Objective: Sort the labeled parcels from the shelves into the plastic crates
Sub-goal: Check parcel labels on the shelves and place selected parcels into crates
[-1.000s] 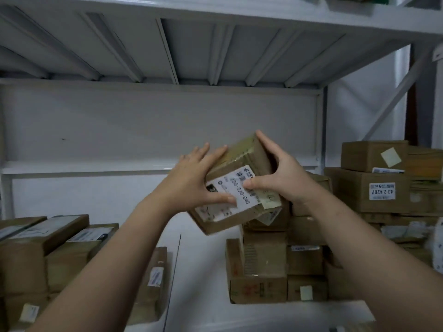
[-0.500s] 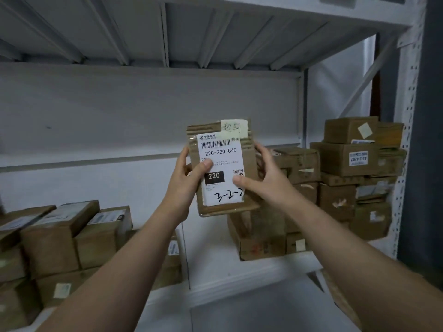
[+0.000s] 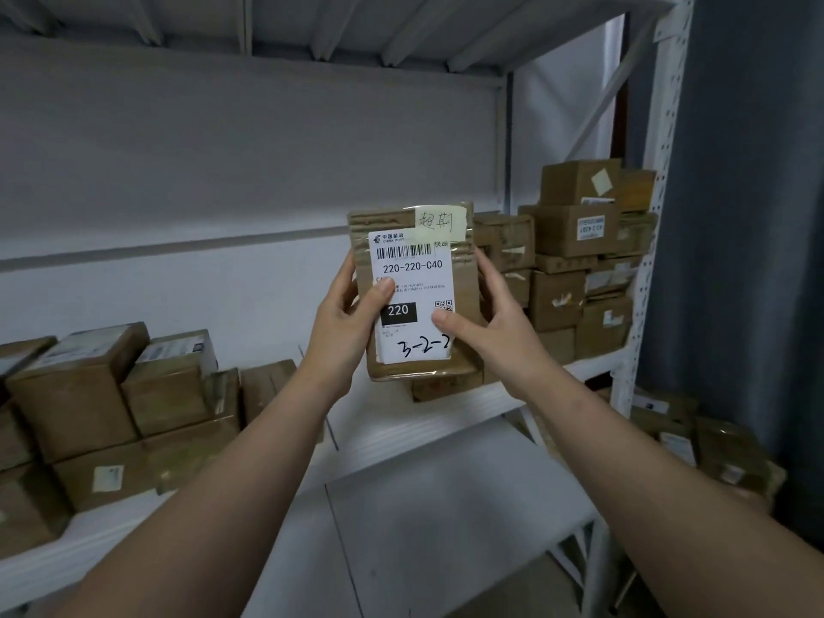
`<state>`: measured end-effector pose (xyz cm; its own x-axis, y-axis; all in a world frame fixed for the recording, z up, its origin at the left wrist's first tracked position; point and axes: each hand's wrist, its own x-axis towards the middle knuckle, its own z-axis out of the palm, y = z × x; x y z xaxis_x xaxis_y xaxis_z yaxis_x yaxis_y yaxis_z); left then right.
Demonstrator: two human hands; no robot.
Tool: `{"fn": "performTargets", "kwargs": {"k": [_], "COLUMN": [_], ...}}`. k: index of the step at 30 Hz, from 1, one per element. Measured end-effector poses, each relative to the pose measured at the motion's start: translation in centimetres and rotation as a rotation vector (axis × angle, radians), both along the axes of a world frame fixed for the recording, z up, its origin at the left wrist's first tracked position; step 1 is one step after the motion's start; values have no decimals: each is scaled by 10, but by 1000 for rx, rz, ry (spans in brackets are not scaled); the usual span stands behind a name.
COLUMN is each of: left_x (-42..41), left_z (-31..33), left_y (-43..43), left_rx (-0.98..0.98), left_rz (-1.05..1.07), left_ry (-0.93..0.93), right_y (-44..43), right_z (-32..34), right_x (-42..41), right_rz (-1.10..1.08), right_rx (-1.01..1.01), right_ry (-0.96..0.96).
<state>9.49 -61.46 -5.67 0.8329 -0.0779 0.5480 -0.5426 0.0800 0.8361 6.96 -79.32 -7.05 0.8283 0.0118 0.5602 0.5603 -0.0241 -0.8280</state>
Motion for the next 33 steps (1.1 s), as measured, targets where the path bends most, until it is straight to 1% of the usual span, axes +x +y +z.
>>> {"fn": "performTargets", "kwargs": {"k": [4, 11, 14, 17, 22, 24, 27, 33], "left_x": [-15, -48, -62, -84, -148, -172, -215, -268], "left_z": [-21, -88, -129, -167, -223, -245, -272, -333], "left_y": [-27, -114, -170, -238, -350, -388, -439, -513], "left_rx": [4, 40, 116, 249, 334, 397, 433, 594], "left_rz": [-67, -240, -297, -304, -567, -642, -715, -829], "left_ry": [49, 172, 247, 239, 288, 362, 533, 735], "right_y": [-20, -93, -140, -195, -290, -322, -364, -414], "right_z": [-24, -106, -139, -173, -230, -249, -279, -332], "right_x": [-22, -80, -120, -165, -248, -281, -326, -394], "right_rz": [-81, -229, -315, -396, -560, -622, -700, -816], "right_rx": [22, 215, 269, 337, 393, 411, 440, 550], "right_ry": [59, 254, 313, 400, 539, 607, 677, 809]}}
